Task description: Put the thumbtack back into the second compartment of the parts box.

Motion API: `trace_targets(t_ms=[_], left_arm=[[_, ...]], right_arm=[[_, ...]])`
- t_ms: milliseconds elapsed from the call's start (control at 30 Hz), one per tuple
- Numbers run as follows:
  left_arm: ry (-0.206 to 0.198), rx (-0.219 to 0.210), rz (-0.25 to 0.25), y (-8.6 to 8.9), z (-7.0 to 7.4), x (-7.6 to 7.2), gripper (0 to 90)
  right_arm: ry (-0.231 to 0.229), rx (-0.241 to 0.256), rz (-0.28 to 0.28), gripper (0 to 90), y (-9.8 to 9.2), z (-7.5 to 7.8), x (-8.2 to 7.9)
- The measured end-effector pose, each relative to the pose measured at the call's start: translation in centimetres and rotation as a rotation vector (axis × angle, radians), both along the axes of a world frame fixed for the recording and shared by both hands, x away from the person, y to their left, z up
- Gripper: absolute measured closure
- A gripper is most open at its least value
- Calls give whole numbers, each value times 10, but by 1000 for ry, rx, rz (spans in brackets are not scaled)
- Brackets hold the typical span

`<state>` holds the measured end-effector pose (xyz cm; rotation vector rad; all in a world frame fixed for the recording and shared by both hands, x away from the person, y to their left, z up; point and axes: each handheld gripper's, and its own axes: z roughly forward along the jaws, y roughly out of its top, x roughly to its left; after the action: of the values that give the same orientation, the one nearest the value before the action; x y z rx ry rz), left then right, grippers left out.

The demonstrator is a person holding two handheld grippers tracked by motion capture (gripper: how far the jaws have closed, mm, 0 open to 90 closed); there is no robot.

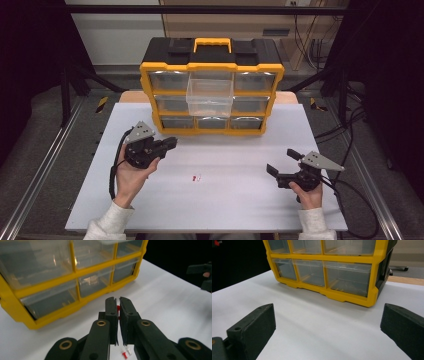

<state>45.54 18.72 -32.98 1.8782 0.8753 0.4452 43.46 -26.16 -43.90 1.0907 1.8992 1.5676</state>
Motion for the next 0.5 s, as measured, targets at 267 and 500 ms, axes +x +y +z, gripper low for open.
trace_targets(t_ms=[267, 500], left_arm=[[-50, -18, -9, -4, 39, 4, 846], [-99, -18, -16, -10, 75, 7, 846]], right_arm=[[-1, -2, 0, 6, 0, 0, 0], [-2, 0, 0, 6, 0, 0, 0]])
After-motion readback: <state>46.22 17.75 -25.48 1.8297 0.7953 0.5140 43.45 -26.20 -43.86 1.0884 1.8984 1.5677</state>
